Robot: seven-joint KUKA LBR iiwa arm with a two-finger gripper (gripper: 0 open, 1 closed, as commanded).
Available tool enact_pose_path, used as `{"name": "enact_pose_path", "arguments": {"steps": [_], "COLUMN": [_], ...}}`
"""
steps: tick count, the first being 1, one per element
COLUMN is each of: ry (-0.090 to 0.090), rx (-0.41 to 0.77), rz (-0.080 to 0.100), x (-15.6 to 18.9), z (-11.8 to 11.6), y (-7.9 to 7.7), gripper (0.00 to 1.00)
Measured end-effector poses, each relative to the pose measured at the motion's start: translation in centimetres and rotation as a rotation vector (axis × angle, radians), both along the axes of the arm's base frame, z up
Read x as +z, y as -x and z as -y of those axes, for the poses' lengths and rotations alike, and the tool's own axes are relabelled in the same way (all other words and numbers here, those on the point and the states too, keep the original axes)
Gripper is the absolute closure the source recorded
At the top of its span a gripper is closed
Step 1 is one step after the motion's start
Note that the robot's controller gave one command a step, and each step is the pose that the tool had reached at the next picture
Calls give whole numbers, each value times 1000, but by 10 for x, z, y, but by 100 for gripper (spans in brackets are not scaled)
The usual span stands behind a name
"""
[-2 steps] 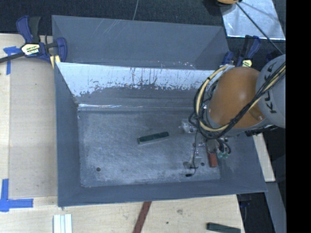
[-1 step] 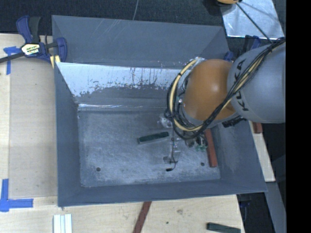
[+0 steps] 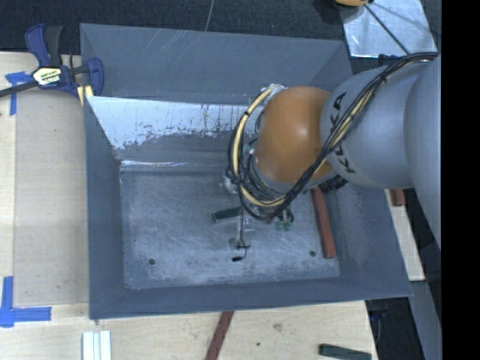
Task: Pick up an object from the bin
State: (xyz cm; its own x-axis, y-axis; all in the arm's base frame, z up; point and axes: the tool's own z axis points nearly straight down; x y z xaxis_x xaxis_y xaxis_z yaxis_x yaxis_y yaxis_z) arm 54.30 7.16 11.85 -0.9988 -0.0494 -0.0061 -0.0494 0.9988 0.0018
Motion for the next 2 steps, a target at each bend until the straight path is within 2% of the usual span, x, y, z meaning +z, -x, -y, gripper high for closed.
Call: {"name": "enact_pose_path", "arguments": {"steps": [1, 2], "ry": [3, 3], "rx": [-37, -36], "rz": [-1, -1], "x": [-48, -48], "z": [46, 46], "y": [-6, -6], "gripper": [100, 100]}}
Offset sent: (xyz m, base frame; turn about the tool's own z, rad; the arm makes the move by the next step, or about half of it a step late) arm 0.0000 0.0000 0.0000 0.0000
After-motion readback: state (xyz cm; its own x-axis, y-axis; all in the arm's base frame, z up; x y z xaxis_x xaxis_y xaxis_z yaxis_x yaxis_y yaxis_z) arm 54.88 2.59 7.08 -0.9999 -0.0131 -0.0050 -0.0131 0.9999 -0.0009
